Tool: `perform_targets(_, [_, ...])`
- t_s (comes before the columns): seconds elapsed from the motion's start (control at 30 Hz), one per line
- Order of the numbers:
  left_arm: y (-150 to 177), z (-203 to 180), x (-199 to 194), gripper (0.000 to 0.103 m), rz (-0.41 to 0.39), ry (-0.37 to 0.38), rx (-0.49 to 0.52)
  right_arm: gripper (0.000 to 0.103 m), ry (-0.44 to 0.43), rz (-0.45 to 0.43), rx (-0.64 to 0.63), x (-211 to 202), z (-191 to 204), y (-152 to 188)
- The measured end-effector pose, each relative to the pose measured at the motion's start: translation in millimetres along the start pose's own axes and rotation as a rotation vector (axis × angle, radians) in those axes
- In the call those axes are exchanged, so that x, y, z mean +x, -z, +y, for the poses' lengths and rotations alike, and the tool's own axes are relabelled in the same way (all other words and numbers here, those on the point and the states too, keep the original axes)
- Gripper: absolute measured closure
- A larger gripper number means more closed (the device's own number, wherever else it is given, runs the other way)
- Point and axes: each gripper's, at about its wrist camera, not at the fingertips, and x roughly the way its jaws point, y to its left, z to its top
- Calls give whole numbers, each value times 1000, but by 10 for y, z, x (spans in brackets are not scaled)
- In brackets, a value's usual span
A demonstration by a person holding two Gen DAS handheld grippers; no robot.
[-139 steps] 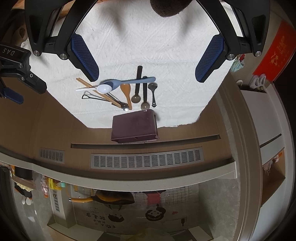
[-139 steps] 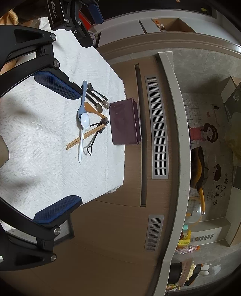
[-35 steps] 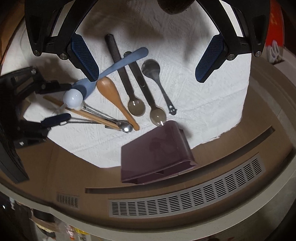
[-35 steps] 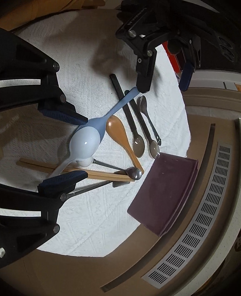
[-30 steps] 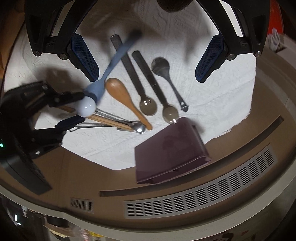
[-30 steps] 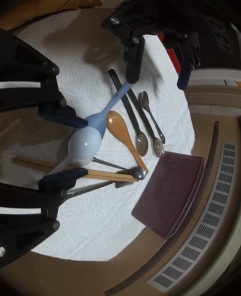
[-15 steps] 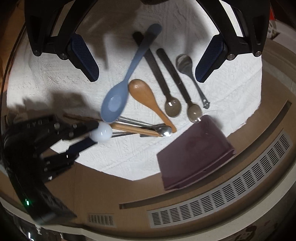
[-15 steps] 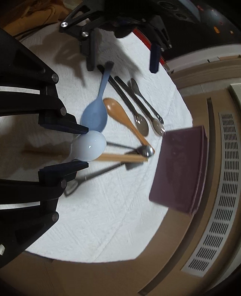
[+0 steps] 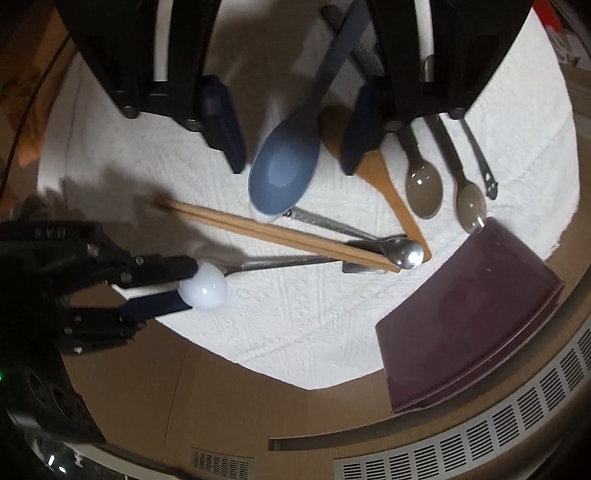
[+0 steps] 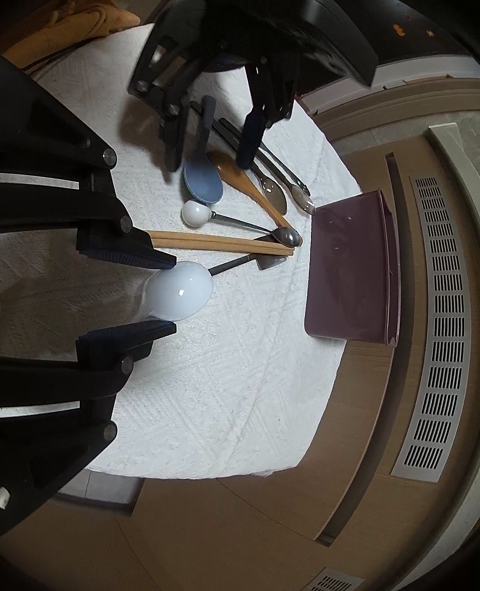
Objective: Organize utensils
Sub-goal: 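Close the left tool on the blue plastic spoon while the right tool holds the white spoon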
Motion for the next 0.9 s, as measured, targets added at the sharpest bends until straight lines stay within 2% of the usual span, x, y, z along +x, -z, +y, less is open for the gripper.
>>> perform_targets(0.1, [-79,1,38,58,6,54,-8,76,-32,-3,8,-6,-8,25])
perform_targets(0.23, [-132,-2,213,58,70,41,-20,76,-76,10,36,28,-8,47])
perform_targets(0.4, [-129,-36,238,62,55,12,-32,76,-88,7,33,24,28,69])
perform_targets(0.5, [-99,-45,185,63,39,-41,-56,74,-85,0,-34,-31,86,76])
perform_targets(0.7, [-20,36,-124,63,-77,-115,-153,73,-29,24,-288,-45,278,92])
perform_targets(0.77, [26,87,-236,63,-114,-118,-193,73,-9,30,-346,-21,302,85])
perform_targets(0.9, [131,207,-379,63,-157,-102,-263,65,12,64,-412,109,286,33])
